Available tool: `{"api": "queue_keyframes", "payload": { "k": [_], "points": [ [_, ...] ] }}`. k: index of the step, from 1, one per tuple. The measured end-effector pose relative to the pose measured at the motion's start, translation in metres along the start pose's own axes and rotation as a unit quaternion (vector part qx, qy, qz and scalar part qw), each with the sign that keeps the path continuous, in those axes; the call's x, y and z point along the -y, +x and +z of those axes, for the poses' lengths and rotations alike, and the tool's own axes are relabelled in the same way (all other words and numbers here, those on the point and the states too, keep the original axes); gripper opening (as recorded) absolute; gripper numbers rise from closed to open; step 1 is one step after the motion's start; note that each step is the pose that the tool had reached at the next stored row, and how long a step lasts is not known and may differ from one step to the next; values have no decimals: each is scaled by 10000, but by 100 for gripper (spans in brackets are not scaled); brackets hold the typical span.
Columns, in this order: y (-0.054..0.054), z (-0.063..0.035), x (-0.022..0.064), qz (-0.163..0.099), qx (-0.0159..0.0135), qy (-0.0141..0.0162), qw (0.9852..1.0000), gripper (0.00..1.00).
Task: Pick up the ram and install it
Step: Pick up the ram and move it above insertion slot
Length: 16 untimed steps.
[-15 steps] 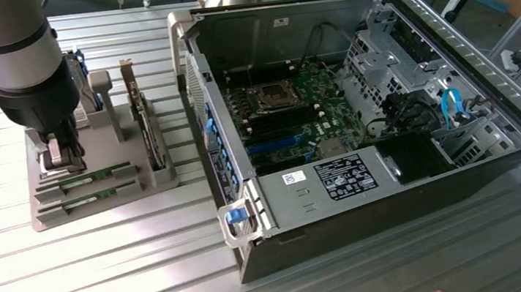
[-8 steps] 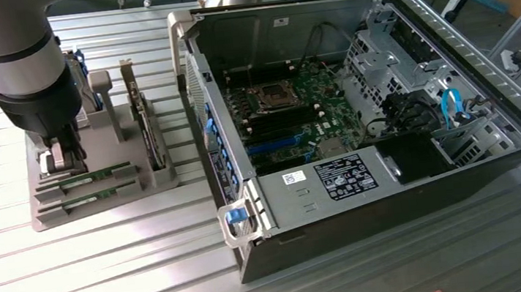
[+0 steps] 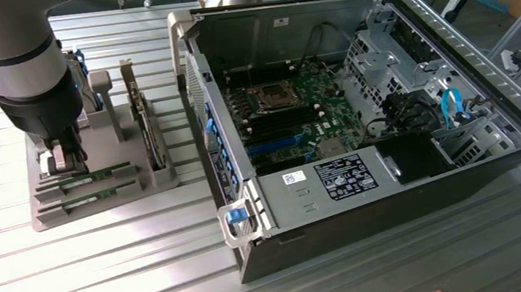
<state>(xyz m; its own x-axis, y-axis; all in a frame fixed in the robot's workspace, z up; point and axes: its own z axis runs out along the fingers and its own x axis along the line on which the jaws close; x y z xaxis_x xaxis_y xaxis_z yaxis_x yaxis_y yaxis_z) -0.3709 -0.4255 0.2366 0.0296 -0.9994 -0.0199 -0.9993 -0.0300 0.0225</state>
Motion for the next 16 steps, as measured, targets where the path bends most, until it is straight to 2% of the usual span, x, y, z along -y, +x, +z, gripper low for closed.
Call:
{"api": "queue_keyframes", "payload": {
  "k": [4,16],
  "points": [
    [15,1,0,0,1,1,10000,30],
    [149,-3,-4,0,0,0,10000,30]
  ]
}}
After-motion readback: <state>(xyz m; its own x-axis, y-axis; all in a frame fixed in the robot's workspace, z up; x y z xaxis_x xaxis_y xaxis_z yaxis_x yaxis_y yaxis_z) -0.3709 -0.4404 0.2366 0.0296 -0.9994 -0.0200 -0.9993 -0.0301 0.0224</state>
